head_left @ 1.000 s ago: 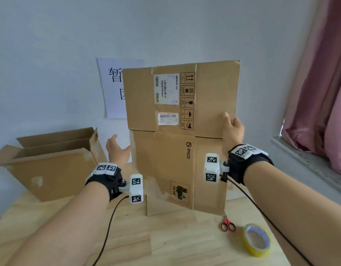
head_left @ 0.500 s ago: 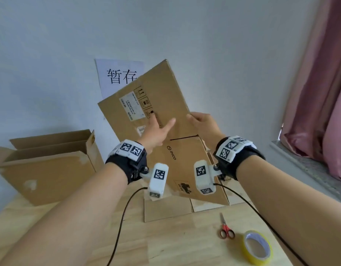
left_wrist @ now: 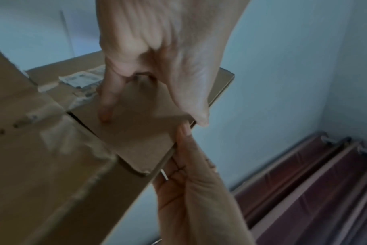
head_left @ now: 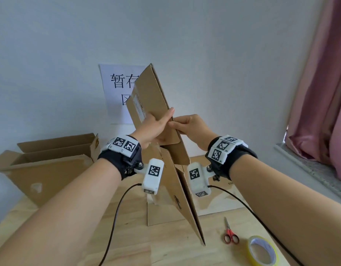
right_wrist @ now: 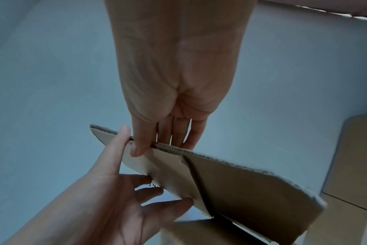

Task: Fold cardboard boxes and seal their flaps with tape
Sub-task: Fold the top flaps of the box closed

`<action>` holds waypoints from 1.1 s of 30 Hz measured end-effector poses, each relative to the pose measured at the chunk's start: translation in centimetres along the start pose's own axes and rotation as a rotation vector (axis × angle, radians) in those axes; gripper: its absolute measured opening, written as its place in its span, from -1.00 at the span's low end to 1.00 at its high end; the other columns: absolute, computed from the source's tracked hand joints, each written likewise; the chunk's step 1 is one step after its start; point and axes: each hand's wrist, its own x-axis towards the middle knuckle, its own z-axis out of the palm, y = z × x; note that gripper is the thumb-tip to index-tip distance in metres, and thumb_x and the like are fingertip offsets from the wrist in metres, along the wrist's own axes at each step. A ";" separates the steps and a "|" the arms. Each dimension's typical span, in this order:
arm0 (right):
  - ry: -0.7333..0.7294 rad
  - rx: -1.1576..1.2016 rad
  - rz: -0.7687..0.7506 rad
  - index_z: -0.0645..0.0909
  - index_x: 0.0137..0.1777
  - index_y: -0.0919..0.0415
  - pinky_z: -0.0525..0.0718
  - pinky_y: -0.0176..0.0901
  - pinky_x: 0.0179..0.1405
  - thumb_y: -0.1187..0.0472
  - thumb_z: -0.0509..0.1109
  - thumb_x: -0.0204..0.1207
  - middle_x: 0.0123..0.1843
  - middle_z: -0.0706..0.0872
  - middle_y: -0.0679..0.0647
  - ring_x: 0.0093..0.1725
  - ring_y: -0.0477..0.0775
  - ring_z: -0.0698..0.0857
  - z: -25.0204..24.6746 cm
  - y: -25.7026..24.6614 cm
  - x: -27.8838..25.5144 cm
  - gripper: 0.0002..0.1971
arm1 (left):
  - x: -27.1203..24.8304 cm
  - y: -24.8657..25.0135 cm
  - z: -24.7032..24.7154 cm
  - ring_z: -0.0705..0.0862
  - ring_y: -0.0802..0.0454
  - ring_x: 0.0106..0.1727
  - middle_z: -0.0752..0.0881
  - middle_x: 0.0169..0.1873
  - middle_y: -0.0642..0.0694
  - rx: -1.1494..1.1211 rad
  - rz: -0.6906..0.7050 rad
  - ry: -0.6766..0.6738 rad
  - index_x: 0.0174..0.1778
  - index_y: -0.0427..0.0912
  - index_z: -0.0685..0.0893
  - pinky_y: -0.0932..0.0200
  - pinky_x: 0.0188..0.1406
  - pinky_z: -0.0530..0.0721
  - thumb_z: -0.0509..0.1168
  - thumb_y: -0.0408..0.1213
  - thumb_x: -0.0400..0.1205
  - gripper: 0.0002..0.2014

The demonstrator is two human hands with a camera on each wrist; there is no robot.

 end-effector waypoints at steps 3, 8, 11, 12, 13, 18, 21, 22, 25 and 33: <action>-0.028 0.042 -0.001 0.81 -0.10 0.08 0.62 0.24 0.28 0.05 0.44 0.51 -0.04 0.79 0.30 -0.05 0.24 0.76 0.2 -0.1 -0.1 -0.84 | -0.4 -0.2 -0.2 0.63 -0.04 0.27 0.57 0.34 0.01 -0.003 0.045 0.015 0.52 -0.04 0.27 -0.08 0.13 0.73 0.24 0.60 0.18 0.09; -0.107 0.161 0.020 0.77 0.13 0.09 0.67 -0.07 0.26 0.13 0.42 0.56 -0.06 0.83 0.07 -0.05 -0.05 0.77 0.0 0.0 -0.6 -0.80 | -0.8 -0.7 -0.5 0.65 0.02 0.25 0.56 0.36 0.04 -0.030 0.090 0.006 0.54 0.04 0.23 0.01 0.12 0.74 0.23 0.60 0.19 0.07; -0.139 0.232 0.034 0.68 0.29 0.17 0.67 -0.17 0.23 0.16 0.36 0.61 0.06 0.81 0.04 0.06 -0.06 0.77 0.3 0.3 -0.9 -0.71 | -0.6 -1.3 -0.7 0.63 0.02 0.30 0.56 0.37 0.03 -0.021 0.106 0.026 0.55 0.07 0.22 0.00 0.25 0.66 0.19 0.65 0.16 0.11; -0.144 0.239 0.035 0.67 0.31 0.16 0.67 -0.17 0.23 0.15 0.34 0.62 0.10 0.80 0.06 0.11 -0.03 0.76 0.3 0.4 -0.9 -0.70 | -0.6 -1.4 -0.7 0.62 0.02 0.31 0.55 0.37 0.03 -0.021 0.108 0.034 0.55 0.07 0.22 0.00 0.27 0.65 0.18 0.65 0.17 0.10; -0.148 0.244 0.035 0.66 0.31 0.15 0.67 -0.18 0.23 0.14 0.32 0.63 0.12 0.80 0.06 0.13 -0.03 0.76 0.4 0.4 -0.9 -0.70 | -0.6 -1.6 -0.7 0.62 0.02 0.30 0.55 0.36 0.02 -0.022 0.113 0.043 0.54 0.07 0.22 0.01 0.26 0.66 0.17 0.65 0.18 0.08; -0.168 0.250 0.030 0.64 0.33 0.12 0.69 -0.24 0.17 0.13 0.26 0.67 0.13 0.79 0.05 0.12 -0.06 0.76 0.7 0.5 -0.9 -0.70 | -0.9 -1.6 -0.9 0.64 0.05 0.27 0.59 0.31 0.05 -0.034 0.126 0.054 0.52 0.07 0.27 0.00 0.29 0.64 0.17 0.63 0.22 0.02; -0.156 0.255 0.021 0.65 0.32 0.11 0.68 -0.22 0.16 0.12 0.22 0.69 0.05 0.81 0.02 0.04 -0.07 0.77 0.7 0.7 -0.8 -0.70 | -0.9 -2.2 -1.2 0.65 0.00 0.26 0.53 0.38 0.07 0.005 0.118 0.081 0.58 0.13 0.20 -0.02 0.30 0.63 0.11 0.64 0.25 0.03; -0.155 0.264 0.025 0.65 0.33 0.12 0.68 -0.24 0.13 0.11 0.21 0.69 0.01 0.81 -0.01 -0.01 -0.11 0.77 0.7 0.8 -0.9 -0.69 | -1.0 -2.4 -1.2 0.64 -0.02 0.26 0.53 0.39 0.07 0.025 0.115 0.095 0.58 0.14 0.20 -0.04 0.31 0.62 0.09 0.63 0.27 0.01; -0.173 0.273 0.039 0.63 0.35 0.13 0.67 -0.20 0.15 0.08 0.19 0.70 0.06 0.80 0.01 0.01 -0.09 0.76 0.7 0.9 -0.8 -0.67 | -1.3 -2.1 -1.2 0.61 -0.01 0.32 0.52 0.42 0.06 0.027 0.096 0.061 0.61 0.11 0.14 -0.03 0.31 0.62 0.10 0.62 0.28 0.04; -0.178 0.226 0.016 0.64 0.35 0.12 0.67 -0.14 0.21 0.11 0.17 0.71 0.08 0.80 0.09 0.02 -0.02 0.77 1.0 0.4 -0.4 -0.68 | -0.9 -1.3 -0.9 0.61 0.03 0.32 0.57 0.36 0.05 -0.068 0.052 0.073 0.55 0.02 0.25 -0.06 0.27 0.64 0.27 0.57 0.21 0.07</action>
